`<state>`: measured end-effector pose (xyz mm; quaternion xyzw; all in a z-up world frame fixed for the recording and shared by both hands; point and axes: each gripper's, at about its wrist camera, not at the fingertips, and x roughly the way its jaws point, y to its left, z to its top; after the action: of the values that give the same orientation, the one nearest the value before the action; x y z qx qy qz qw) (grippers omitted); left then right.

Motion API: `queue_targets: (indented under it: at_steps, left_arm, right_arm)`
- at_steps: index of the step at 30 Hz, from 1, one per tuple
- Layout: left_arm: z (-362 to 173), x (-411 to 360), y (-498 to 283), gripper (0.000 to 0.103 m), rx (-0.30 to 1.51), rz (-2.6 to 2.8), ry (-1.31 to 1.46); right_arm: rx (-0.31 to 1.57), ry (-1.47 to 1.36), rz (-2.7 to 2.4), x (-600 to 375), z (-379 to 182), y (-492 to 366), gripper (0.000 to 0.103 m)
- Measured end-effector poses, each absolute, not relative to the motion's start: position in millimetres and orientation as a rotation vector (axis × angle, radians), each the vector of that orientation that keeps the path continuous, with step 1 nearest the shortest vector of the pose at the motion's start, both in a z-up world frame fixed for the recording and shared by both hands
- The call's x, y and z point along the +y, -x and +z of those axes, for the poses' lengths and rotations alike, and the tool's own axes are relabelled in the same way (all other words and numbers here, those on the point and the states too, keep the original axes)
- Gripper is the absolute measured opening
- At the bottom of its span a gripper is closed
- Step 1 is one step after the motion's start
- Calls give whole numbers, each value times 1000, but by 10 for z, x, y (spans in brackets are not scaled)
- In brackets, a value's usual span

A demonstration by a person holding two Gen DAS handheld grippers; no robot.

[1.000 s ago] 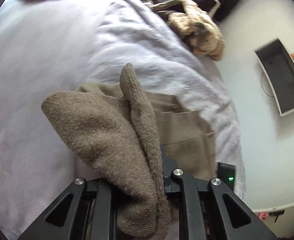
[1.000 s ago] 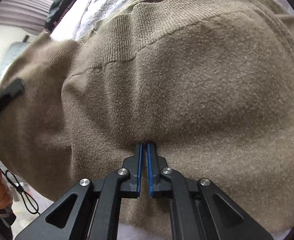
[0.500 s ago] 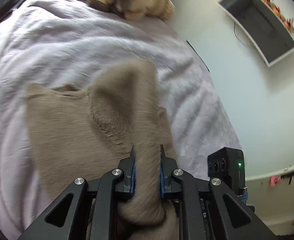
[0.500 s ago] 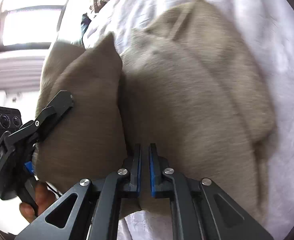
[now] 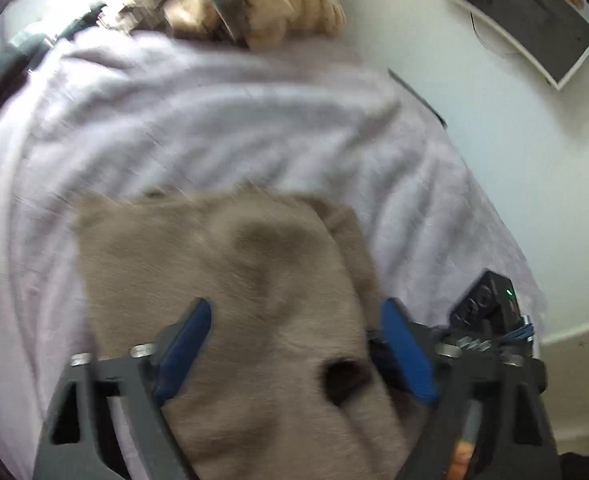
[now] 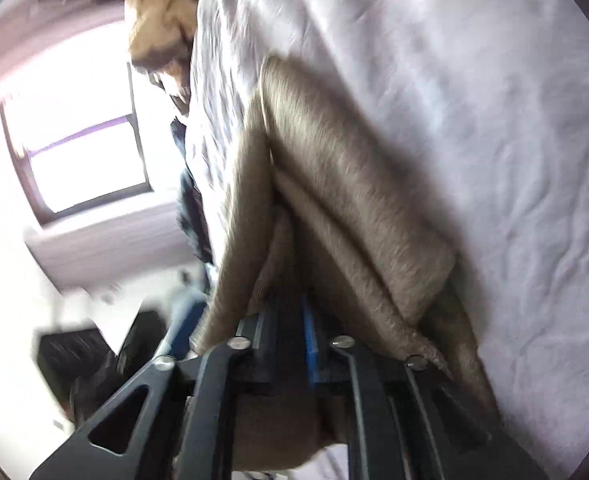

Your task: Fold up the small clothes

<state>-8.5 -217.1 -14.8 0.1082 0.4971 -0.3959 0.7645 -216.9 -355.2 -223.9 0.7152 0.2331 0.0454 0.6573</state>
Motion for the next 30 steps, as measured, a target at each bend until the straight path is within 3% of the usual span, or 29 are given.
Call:
queue_targets:
  at_steps: [2,3,6,12,16,25,27,28,30]
  left_arm:
    - [-104,-2093,69,88,1053,-821,-259]
    - [-103,-2061,51,88,1056,-805,-264]
    - [-138,-1978,-27,88,1069,-725,-282]
    - [-352,-1663,-257,88,1198,-650,-158]
    - [-422,-1432,-310,88,1188,-563,-172]
    - [-623,-1075,-500,88,1216,-450,-149]
    - [-681,-1050,-511,88,1232,-441,-143]
    - [-703,-1052,-508,88,1239,-443,-140]
    - [-713,-1068,-484,88,1239,-443,-152]
  right_arm:
    - [464,-1669,124,-3614,-2274,2253,53]
    - [431,-1689,148,-3665,-2275,2285,56]
    - [445,-1681,168,-3703,-2242,2255,57]
    - [672,-1472,176,-3599,-1954,1695,58]
    - [825,-1319,176,-3561,-1859,1441,58]
    - [978,-986,238,-3276,-1428,946,58]
    - [998,-995,202,-3307,-1462,856,50]
    - [1001,-997,176,-3338,-1470,789,19]
    - [988,-992,165,-3369,-1454,778,15]
